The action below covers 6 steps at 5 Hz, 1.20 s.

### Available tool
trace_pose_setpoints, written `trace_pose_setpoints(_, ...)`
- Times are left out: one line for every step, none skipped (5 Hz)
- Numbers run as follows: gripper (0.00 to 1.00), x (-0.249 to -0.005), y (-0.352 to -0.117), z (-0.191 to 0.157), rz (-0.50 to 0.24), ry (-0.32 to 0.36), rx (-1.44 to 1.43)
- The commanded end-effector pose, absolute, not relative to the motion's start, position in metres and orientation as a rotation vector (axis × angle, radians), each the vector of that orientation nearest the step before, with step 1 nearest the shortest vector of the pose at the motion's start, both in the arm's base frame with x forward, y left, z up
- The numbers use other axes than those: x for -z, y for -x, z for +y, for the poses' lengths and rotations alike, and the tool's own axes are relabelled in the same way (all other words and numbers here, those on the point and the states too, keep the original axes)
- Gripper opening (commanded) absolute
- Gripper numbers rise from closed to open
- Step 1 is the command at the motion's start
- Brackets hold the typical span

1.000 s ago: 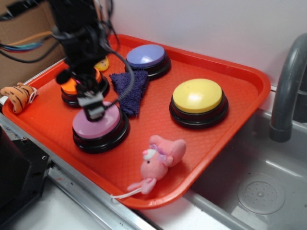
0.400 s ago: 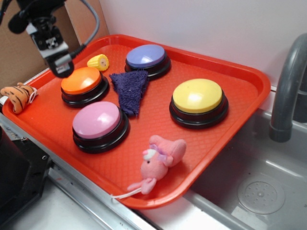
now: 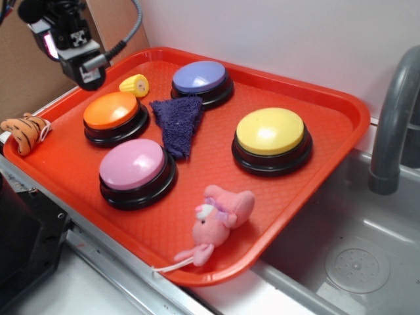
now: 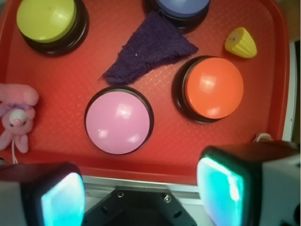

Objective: Push the pink button.

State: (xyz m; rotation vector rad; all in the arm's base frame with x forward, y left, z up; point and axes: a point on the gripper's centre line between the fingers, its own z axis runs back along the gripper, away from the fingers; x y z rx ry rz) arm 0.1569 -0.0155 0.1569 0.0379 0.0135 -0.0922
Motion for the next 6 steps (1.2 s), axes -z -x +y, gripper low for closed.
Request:
trace_pose_setpoints(1.00, -0.178, -0.162, -0.017, -0.014, -0.034, -0.029)
trace_pose_setpoints(1.00, -0.186, -0.160, -0.017, -0.013, -0.046, -0.085)
trace_pose_setpoints(1.00, -0.193, -0.161, -0.017, -0.007, -0.071, -0.110)
trace_pose_setpoints(1.00, -0.195, -0.162, -0.017, -0.018, -0.063, -0.108)
trace_pose_setpoints(1.00, -0.199, -0.163, -0.017, -0.041, -0.023, -0.108)
trace_pose_setpoints(1.00, -0.204, -0.163, -0.019, -0.054, -0.020, -0.092)
